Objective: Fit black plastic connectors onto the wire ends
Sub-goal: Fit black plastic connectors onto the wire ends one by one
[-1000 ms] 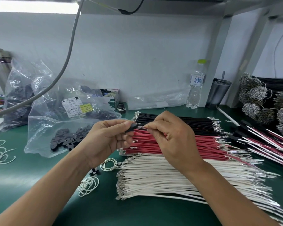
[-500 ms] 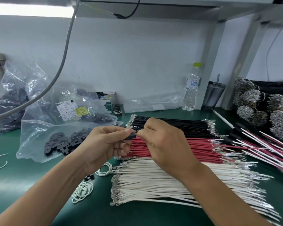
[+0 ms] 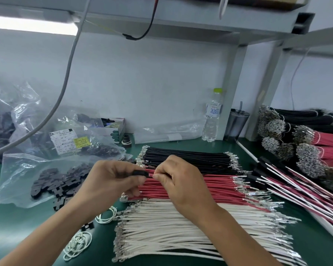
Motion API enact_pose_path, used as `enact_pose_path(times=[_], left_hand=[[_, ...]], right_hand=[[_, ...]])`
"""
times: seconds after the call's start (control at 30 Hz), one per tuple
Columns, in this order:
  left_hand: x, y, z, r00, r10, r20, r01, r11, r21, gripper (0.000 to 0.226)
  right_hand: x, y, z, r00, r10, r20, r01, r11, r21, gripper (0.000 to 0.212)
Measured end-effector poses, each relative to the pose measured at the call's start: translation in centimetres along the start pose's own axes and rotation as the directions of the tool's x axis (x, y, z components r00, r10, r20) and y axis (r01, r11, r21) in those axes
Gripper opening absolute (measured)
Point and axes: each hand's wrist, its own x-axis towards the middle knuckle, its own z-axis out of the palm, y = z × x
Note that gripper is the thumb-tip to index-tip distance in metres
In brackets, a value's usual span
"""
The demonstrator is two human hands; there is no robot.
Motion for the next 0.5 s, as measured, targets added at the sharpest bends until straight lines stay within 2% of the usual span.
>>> enact_pose_path(times=[0.2,0.3,0.37,0.43,0.5], left_hand=[[0.0,0.0,0.3,0.999,0.033,0.039,-0.034,0.999,0.028,0.026],[0.4,-0.6,0.3,1.000,0.017,0.023,-0.018,0.999,0.040,0.027],[0.6,-0.9,0.0,1.000,0.015,0.000,-0.015,0.999,0.052,0.019],[0.5,-1.1,-0.4,1.000,0.019,-0.022,-0.018,0.999,0.052,0.013],[0.4,-1.3,-0.5,0.999,0.022,-0.032,-0.021,0.999,0.040,0.017]], right_hand=[[-0.3,-0.4,-0.2,0.999,-0.025,0.043,0.026,0.999,-0.018,0.013],[0.1,-0.6,-1.6,0.997,-0.070,0.041,0.078,0.967,-0.244,0.012],[0.1,-1.0,-2.7,0.993,-0.115,0.028,0.118,0.946,-0.303,0.012],[-0.4,-1.5,-3.2,0.985,-0.074,0.153,0.110,0.964,-0.241,0.021],[-1.1,-2.1,-3.0,0.923,0.028,0.383,0.050,0.980,-0.194,0.034]])
